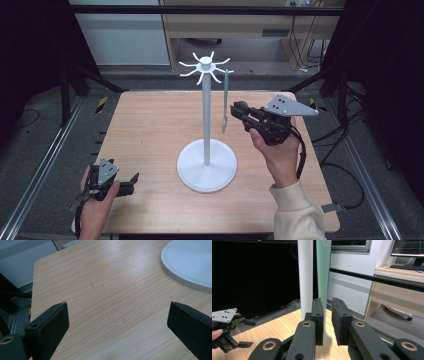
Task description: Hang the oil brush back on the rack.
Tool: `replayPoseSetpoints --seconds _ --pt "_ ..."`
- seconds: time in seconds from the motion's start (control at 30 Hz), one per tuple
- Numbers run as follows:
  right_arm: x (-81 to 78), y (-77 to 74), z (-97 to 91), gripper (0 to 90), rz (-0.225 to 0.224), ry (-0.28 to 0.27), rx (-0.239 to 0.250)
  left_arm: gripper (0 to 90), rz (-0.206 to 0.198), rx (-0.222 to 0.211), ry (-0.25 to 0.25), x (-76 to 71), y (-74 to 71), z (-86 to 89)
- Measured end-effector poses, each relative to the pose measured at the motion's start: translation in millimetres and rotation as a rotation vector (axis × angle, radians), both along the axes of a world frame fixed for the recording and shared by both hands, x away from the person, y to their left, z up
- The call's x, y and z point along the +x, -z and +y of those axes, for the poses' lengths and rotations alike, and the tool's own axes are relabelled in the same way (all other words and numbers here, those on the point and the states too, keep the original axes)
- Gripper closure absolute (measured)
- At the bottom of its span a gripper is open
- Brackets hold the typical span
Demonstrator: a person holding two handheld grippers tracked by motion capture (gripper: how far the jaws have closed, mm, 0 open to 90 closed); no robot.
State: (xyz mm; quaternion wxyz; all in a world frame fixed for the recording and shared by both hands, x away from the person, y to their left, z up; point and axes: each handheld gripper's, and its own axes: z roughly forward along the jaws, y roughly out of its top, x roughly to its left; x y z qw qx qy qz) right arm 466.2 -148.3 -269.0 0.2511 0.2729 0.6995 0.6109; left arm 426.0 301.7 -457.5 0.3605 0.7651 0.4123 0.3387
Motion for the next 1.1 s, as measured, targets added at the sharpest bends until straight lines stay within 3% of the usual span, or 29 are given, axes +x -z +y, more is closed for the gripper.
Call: replayPoseSetpoints --seconds 0.23,0.5,0.73,0.97,1.1 --pt "-3.0 -1.7 -4.0 73.3 -0.012 0.035 -0.009 3.5 0.0 -0.001 0.001 0.0 -0.1 0.4" --pt "-5.5 -2.4 -11.6 44.4 -0.03 0.237 -0.087 3.5 0.001 0.0 0.0 0.1 0.0 0.3" --pt "-0.1 5.2 -23.7 26.8 -0.011 0.373 -0.085 3.4 -0.003 -0.002 0.001 0.0 0.1 0.4" --pt "5.9 17.7 -35.0 12.8 0.002 0.464 -0.112 3.5 -0.005 -0.007 0.0 -0.1 -0.3 0.8" --pt "8.5 24.2 -42.1 10.1 0.018 0.472 -0.115 3.5 -0.004 -0.006 0.002 -0.1 -0.3 0.3"
